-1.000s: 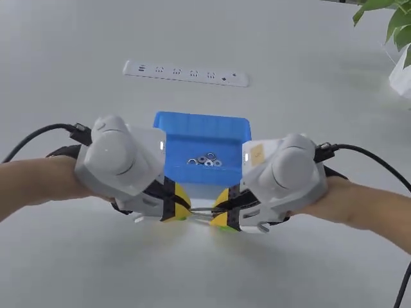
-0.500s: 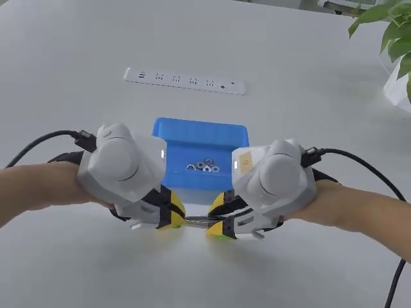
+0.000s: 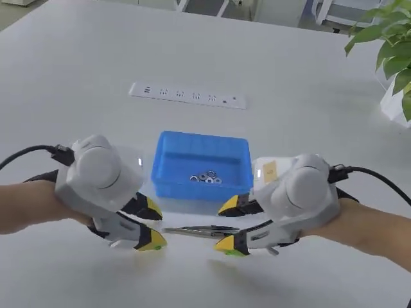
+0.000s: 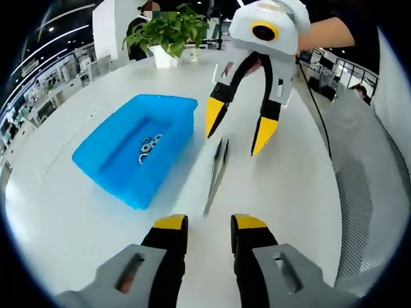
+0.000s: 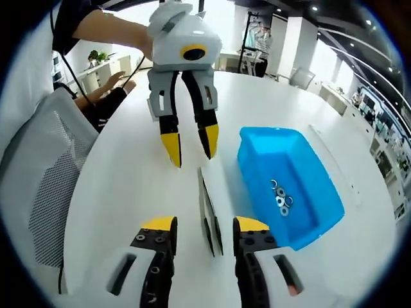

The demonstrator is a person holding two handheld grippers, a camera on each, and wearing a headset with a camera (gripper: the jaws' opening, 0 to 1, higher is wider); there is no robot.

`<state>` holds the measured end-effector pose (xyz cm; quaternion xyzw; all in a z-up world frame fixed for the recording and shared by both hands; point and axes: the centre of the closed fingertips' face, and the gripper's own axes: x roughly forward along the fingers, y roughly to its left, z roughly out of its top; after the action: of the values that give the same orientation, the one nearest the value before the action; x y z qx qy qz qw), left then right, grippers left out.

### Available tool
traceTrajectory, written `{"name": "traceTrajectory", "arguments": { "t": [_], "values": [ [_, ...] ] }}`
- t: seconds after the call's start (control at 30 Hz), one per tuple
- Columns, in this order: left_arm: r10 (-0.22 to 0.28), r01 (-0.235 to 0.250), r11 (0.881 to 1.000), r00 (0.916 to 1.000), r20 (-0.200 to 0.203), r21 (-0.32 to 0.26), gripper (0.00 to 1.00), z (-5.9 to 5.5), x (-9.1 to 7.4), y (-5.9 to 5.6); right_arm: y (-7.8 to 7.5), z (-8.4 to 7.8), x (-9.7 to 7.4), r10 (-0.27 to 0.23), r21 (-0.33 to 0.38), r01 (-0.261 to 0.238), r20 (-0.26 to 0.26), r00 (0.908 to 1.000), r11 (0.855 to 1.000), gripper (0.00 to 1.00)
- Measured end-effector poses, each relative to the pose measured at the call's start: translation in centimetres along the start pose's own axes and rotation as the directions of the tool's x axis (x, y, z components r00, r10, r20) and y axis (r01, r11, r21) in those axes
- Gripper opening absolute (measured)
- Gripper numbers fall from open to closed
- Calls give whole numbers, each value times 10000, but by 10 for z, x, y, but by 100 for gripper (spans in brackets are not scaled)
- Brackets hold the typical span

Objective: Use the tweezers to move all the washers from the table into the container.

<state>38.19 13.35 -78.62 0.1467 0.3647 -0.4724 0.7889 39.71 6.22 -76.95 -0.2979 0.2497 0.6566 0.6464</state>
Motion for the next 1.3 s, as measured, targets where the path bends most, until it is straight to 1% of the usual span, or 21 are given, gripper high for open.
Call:
{"name": "traceTrajectory", "arguments": {
  "t": [0.03,0.07,0.13,0.23,0.3,0.33,0.37,0.4,0.43,0.47,0.57,0.63,0.7,0.73,0.8,0.97,1.03,1.1,1.2,1.23,1.3],
  "values": [
    [-41,55,9986,9996,267,-534,32,2,-3,-1,-1,2,-3,-99,116,97,142,9999,9999,38],
    [89,-8,9920,9979,634,-1261,34,3,-9,1,-2,4,-9,-263,328,251,374,9990,9991,39],
    [478,-295,9863,9928,1101,-1622,41,4,-19,5,-2,5,-18,-392,596,360,531,9978,9976,42],
    [968,-688,9820,9829,1563,-1760,45,8,-34,3,-1,7,-33,-551,752,492,783,9954,9960,44],
    [877,-649,9858,9855,1453,-1550,50,5,-41,-5,1,7,-44,-581,440,546,819,9949,9975,47],
    [788,-654,9906,9908,1102,-1202,53,-2,-45,-9,2,6,-46,-568,363,541,788,9953,9979,48],
    [829,-761,9939,9928,861,-800,56,-7,-50,-13,3,5,-52,-563,345,538,750,9956,9980,49],
    [924,-876,9943,9923,821,-601,61,-9,-54,-14,4,5,-56,-599,374,572,764,9953,9977,51],
    [950,-894,9938,9916,873,-661,63,-10,-58,-19,3,5,-61,-700,447,662,894,9935,9968,52],
    [974,-918,9936,9914,872,-661,66,-11,-61,-20,4,6,-65,-787,593,729,1011,9918,9956,53],
    [1129,-1045,9924,9835,1412,-654,80,1,-73,-28,4,8,-75,-1150,696,1073,1192,9862,9918,60],
    [1302,-1220,9908,9772,1676,-580,86,10,-77,-29,4,12,-82,-1325,741,1232,1386,9814,9896,67],
    [1371,-1326,9905,9751,1742,-373,89,17,-82,-32,3,17,-90,-1554,717,1454,1614,9746,9868,72],
    [1411,-1374,9900,9746,1739,-334,90,21,-84,-33,3,17,-92,-1597,723,1496,1635,9735,9861,76],
    [1589,-1605,9870,9754,1526,-22,94,25,-89,-32,1,20,-100,-1684,681,1590,1693,9711,9849,82],
    [1639,-1727,9845,9679,1904,302,97,44,-102,-37,3,23,-115,-1831,720,1728,1787,9667,9823,91],
    [1810,-1946,9796,9625,2020,495,99,51,-106,-37,6,23,-118,-1852,678,1757,1795,9662,9821,94],
    [1900,-2067,9762,9611,2003,658,99,54,-110,-37,9,22,-120,-1836,680,1740,1798,9664,9824,96],
    [1909,-2085,9759,9585,2116,641,99,58,-113,-38,12,20,-122,-1838,589,1762,1703,9681,9826,100],
    [1948,-2149,9741,9554,2219,700,99,61,-114,-39,12,18,-124,-1939,516,1878,1638,9673,9808,100],
    [1880,-2072,9752,9607,2043,771,99,58,-113,-39,10,17,-128,-2128,495,2074,1622,9635,9770,100]
  ]
}}
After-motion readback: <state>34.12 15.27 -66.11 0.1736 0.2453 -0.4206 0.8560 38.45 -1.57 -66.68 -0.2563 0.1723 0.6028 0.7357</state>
